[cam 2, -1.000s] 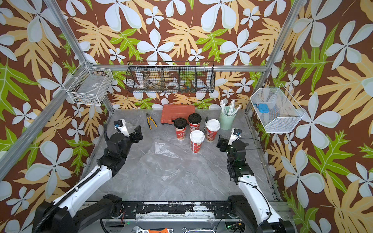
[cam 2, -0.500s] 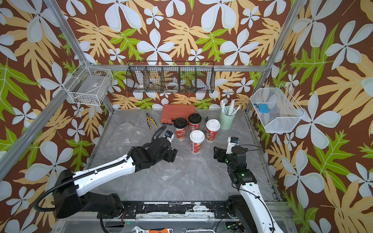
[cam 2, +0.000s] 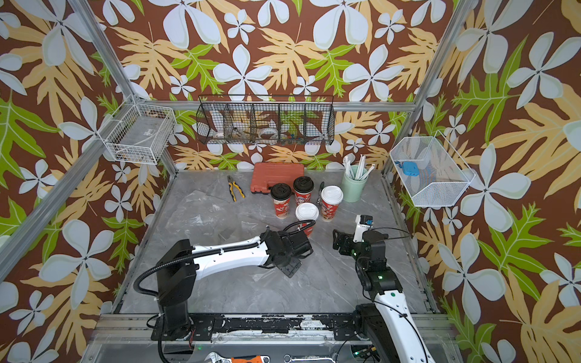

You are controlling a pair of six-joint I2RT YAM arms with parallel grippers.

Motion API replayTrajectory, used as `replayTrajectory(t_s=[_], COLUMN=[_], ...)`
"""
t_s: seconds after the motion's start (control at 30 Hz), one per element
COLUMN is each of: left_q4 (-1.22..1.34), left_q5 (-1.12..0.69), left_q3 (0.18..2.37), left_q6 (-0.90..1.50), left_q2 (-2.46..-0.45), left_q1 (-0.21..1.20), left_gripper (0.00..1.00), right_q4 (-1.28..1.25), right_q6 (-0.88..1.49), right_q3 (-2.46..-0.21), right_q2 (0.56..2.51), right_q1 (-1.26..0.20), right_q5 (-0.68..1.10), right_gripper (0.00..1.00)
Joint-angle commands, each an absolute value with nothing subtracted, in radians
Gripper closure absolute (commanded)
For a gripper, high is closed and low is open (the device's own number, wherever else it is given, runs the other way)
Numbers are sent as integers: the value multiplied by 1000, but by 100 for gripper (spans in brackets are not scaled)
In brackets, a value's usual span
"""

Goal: Pack milk tea into plastic carrier bags
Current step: Adjust the plastic carrier bag at the center of the board.

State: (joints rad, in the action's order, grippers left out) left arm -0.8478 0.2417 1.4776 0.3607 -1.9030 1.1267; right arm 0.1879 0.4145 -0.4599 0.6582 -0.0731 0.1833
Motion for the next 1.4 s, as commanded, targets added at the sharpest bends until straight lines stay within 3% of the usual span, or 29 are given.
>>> replayTrajectory(t_s=[0.0, 0.3, 0.43, 0.8, 1.17, 1.37], left_q4=[-951, -953, -949, -979, -929, -868], left_q5=[221, 205, 203, 210, 206, 146], left_q3=[1503, 1533, 1551, 1562, 1521, 1468], left_q6=[349, 322, 301, 280, 296, 302], left_q2=[-1938, -2015, -2029, -2067, -1988, -1906], left_q1=[1126, 1126, 1126, 1127, 1108, 1075], left_gripper=[19, 18, 28, 30, 64, 75], right_q4=[198, 195, 192, 195, 198, 199], right_q6=[412, 405, 405, 410, 409, 410], right_q3=[-465, -472, -469, -462, -467, -469], right_q2=[646, 647, 647, 635, 635, 643], right_q1=[-72, -73, -73, -72, -72, -72], right_q5=[189, 190, 196, 195, 192, 200], right_gripper=[13, 13, 13, 12, 12, 12])
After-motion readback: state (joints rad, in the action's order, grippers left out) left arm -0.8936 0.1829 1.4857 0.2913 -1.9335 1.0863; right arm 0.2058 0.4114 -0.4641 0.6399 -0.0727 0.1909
